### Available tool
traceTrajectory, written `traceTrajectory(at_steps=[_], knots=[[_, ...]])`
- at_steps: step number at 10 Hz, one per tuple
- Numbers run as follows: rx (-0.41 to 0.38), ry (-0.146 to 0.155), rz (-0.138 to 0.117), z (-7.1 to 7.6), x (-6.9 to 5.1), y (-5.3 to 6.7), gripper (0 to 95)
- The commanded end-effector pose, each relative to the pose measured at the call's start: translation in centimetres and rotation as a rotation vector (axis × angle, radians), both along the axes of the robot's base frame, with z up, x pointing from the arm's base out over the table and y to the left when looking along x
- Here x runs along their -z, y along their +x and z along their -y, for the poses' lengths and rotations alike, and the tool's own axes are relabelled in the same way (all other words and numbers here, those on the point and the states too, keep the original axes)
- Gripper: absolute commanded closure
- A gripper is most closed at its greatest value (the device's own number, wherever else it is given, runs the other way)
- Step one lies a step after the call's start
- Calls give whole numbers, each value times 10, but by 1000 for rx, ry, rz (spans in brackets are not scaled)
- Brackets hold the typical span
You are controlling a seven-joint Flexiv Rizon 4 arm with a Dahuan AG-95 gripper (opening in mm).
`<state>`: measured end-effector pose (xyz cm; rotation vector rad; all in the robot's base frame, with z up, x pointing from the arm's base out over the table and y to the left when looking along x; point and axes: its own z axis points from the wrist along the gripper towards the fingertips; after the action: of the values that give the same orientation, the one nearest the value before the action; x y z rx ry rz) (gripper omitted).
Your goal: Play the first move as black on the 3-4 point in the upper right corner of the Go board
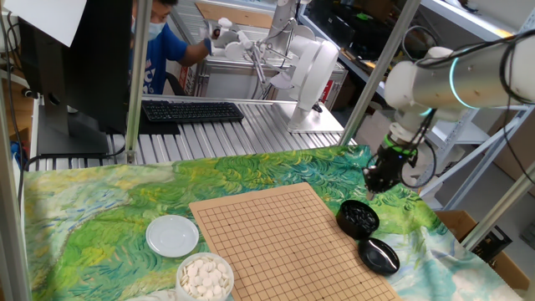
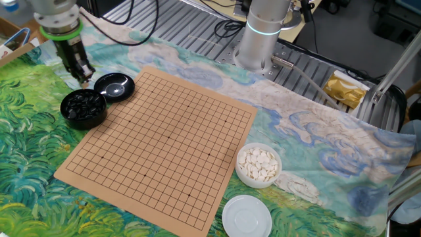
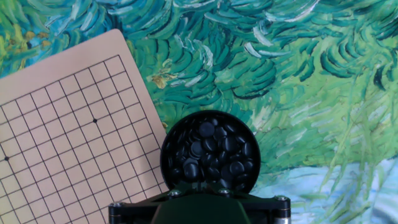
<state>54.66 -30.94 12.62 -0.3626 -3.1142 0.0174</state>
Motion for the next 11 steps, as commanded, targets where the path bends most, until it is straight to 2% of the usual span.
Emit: traceTrajectory(at_steps=[1,3,4,5,6,7,11], knots=[[-4,8,-1,4,4,2,950],[6,7,9,5,7,0,950],[8,8,15,6,8,0,760],[9,10,31,9,14,1,760],[8,12,36,10,17,1,760],[6,19,37,11,23,2,760],[6,19,30,10,32,3,760]])
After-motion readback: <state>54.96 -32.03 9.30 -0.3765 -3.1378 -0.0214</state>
